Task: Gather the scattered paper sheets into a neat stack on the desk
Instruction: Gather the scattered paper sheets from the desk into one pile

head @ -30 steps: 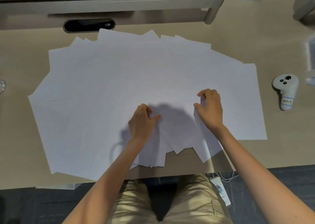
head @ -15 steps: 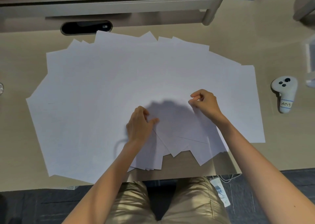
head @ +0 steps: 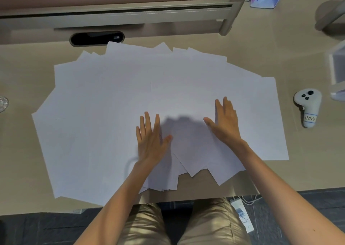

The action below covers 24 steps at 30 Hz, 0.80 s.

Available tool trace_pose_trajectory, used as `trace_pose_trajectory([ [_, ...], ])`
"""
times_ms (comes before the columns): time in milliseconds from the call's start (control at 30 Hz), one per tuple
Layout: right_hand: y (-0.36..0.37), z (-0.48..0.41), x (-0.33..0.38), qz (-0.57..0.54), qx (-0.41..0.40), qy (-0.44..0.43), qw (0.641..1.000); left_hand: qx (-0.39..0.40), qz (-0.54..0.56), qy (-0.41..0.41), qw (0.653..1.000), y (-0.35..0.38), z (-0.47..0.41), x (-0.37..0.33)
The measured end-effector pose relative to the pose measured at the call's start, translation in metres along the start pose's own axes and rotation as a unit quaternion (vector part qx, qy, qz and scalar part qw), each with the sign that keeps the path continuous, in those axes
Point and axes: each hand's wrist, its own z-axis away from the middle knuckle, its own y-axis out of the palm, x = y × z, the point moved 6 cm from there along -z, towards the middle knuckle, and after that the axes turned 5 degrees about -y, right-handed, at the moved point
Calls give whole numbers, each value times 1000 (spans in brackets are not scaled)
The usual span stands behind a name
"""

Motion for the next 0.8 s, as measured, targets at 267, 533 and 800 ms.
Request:
trace_pose_trajectory([
  [267, 5, 22, 7, 6, -94, -7, 996, -79, 144, 22, 986, -16, 1, -22],
  [533, 2, 25, -17, -28, -82, 79, 993, 18, 365, -166, 916, -17, -12, -38],
  [800, 0, 29, -17, -73, -119, 94, 986, 121, 457, -245, 846, -4, -24, -44],
])
